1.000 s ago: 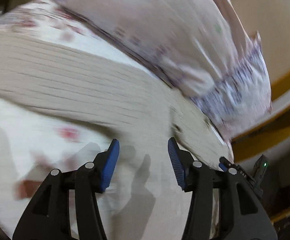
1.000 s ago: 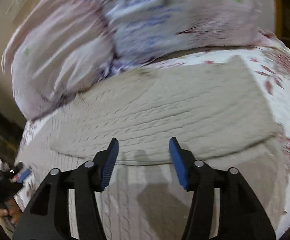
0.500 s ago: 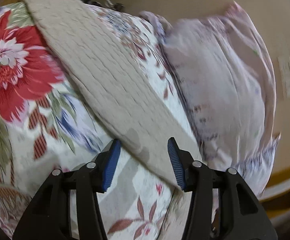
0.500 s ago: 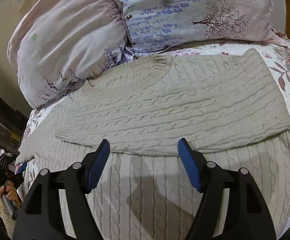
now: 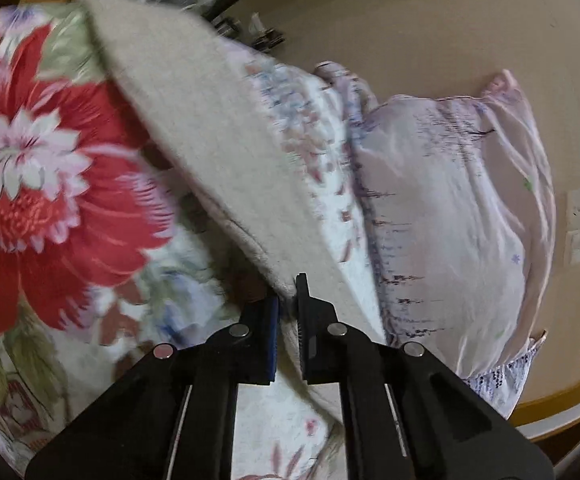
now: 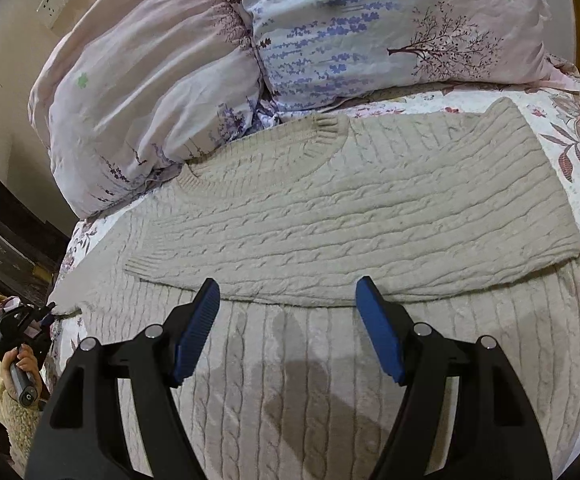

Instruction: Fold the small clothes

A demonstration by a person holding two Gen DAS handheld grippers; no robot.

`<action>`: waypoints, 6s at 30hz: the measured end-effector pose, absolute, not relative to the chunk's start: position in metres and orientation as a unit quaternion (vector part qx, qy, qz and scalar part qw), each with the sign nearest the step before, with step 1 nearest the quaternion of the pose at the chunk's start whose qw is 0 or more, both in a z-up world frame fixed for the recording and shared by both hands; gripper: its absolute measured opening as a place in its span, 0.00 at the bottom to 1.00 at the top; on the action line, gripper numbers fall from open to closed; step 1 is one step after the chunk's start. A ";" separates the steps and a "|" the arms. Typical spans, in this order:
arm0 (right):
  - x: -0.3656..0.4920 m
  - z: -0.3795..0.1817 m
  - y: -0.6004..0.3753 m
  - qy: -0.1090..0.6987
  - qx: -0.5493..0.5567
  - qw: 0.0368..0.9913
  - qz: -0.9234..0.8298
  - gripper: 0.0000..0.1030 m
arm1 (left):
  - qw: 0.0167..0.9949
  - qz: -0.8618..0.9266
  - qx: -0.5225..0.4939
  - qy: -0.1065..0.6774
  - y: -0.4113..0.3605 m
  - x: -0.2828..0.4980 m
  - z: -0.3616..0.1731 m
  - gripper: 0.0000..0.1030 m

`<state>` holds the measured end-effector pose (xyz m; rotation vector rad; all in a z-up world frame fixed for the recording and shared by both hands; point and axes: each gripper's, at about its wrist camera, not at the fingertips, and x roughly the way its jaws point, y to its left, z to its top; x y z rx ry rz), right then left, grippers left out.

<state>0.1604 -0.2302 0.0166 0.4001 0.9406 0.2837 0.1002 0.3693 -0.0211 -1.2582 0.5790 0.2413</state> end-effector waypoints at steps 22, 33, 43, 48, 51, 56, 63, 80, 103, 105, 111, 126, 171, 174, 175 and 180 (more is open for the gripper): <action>0.144 0.019 -0.276 0.414 0.212 0.879 0.105 0.68 | 0.845 -0.218 -0.357 0.332 0.073 0.204 0.063 0.05; 0.145 0.025 -0.288 0.409 0.198 0.887 0.086 0.68 | 0.829 -0.234 -0.273 0.428 0.020 0.198 0.021 0.18; 0.163 0.075 -0.165 0.358 0.053 0.897 0.255 0.50 | 0.869 -0.148 -0.297 0.367 0.130 0.159 0.028 0.35; 0.176 0.066 -0.070 0.362 -0.059 0.871 0.328 0.42 | 0.860 -0.109 -0.301 0.398 0.148 0.160 0.005 0.35; 0.181 0.050 -0.034 0.370 -0.114 0.856 0.343 0.41 | 0.856 -0.107 -0.304 0.404 0.157 0.157 -0.004 0.33; 0.183 0.024 -0.007 0.380 -0.184 0.846 0.325 0.40 | 0.859 -0.109 -0.297 0.402 0.158 0.156 -0.006 0.29; 0.190 0.026 -0.023 0.372 -0.139 0.869 0.293 0.09 | 0.860 -0.110 -0.296 0.401 0.158 0.157 -0.008 0.29; 0.144 0.005 -0.326 0.397 0.326 0.856 0.056 0.42 | 0.860 -0.139 -0.284 0.400 0.153 0.158 -0.003 0.44; 0.158 0.029 -0.333 0.340 0.234 0.911 0.001 0.08 | 0.877 -0.150 -0.211 0.405 0.164 0.115 0.006 0.55; 0.170 0.017 -0.332 0.373 0.217 0.902 -0.023 0.08 | 0.877 -0.150 -0.209 0.406 0.164 0.112 0.006 0.55; 0.179 -0.004 -0.332 0.421 0.190 0.886 -0.033 0.18 | 0.875 -0.141 -0.218 0.409 0.173 0.100 0.004 0.55; 0.061 -0.006 -0.414 0.418 0.298 0.858 0.023 0.55 | 0.842 -0.188 -0.296 0.411 0.191 0.049 -0.009 0.55; -0.034 0.045 -0.366 0.308 0.196 0.917 0.163 0.07 | 0.862 -0.267 -0.218 0.371 0.155 0.001 0.032 0.05; -0.020 0.057 -0.363 0.279 0.175 0.934 0.137 0.07 | 0.881 -0.250 -0.209 0.343 0.155 0.020 0.054 0.05; -0.014 0.062 -0.361 0.266 0.165 0.941 0.127 0.07 | 0.889 -0.242 -0.201 0.333 0.154 0.028 0.063 0.05; 0.018 0.083 -0.354 0.229 0.144 0.957 0.103 0.07 | 0.911 -0.225 -0.169 0.300 0.146 0.064 0.092 0.05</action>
